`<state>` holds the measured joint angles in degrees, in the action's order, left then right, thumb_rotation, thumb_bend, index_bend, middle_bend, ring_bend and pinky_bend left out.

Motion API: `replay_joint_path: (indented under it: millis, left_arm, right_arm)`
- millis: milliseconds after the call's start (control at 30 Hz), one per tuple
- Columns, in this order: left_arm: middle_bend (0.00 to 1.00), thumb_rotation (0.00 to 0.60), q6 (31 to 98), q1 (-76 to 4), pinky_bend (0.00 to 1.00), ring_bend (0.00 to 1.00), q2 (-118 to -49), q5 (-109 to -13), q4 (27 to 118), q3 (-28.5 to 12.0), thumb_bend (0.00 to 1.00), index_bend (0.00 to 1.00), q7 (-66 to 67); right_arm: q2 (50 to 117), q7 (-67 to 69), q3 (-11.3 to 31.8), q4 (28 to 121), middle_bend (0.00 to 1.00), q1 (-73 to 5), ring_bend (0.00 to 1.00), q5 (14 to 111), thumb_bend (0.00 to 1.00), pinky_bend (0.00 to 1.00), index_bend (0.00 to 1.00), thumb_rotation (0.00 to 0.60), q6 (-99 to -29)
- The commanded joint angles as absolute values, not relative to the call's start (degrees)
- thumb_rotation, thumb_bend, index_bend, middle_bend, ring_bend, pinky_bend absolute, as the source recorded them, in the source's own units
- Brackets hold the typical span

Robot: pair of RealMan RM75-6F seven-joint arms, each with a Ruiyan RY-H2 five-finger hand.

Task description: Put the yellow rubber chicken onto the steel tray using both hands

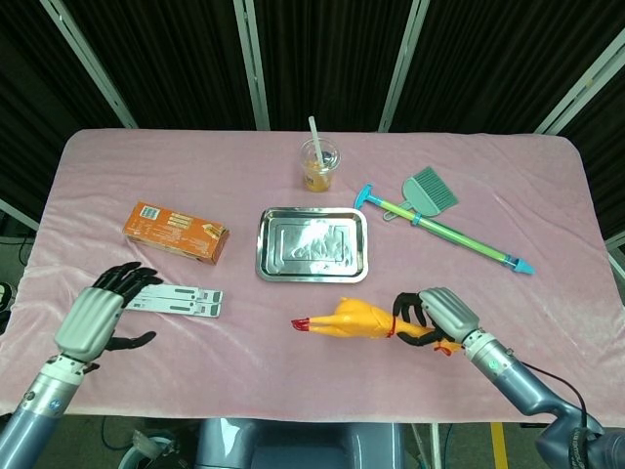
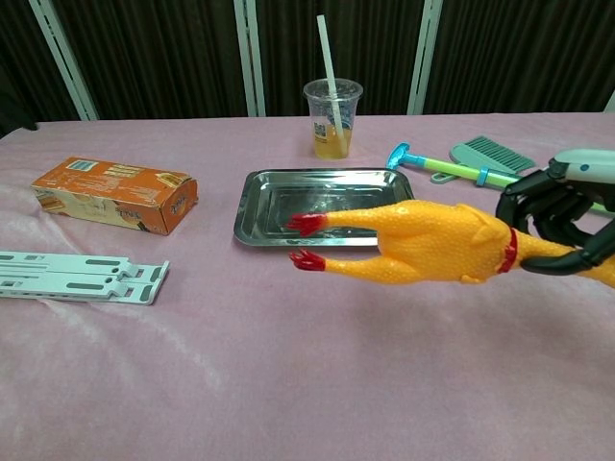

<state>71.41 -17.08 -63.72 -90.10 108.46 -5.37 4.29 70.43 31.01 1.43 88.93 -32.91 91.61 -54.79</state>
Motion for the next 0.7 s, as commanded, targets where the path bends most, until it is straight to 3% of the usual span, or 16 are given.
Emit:
replay_joint_path:
  millis: [33, 333, 700]
  left_arm:
    - [0.20, 0.600, 67.0, -21.3, 0.17, 0.12, -64.5, -87.3, 112.3, -8.1, 0.03, 0.23, 6.0]
    - [0.20, 0.600, 58.5, -30.2, 0.18, 0.12, -69.7, -76.1, 118.5, -12.6, 0.00, 0.21, 14.6]
    - [0.20, 0.600, 55.5, -40.6, 0.19, 0.12, -78.5, -56.8, 117.0, -16.4, 0.01, 0.23, 25.7]
  right_arm:
    - [70.6, 29.7, 2.5, 90.2, 0.72, -33.9, 0.71, 90.4, 0.43, 0.80, 0.88, 0.600, -54.0]
    - [72.5, 24.6, 5.8, 92.7, 0.72, -36.7, 0.71, 85.0, 0.44, 0.80, 0.88, 0.600, -51.2]
    - [73.8, 19.8, 8.1, 95.2, 0.72, -38.7, 0.71, 80.8, 0.45, 0.80, 0.88, 0.600, -49.8]
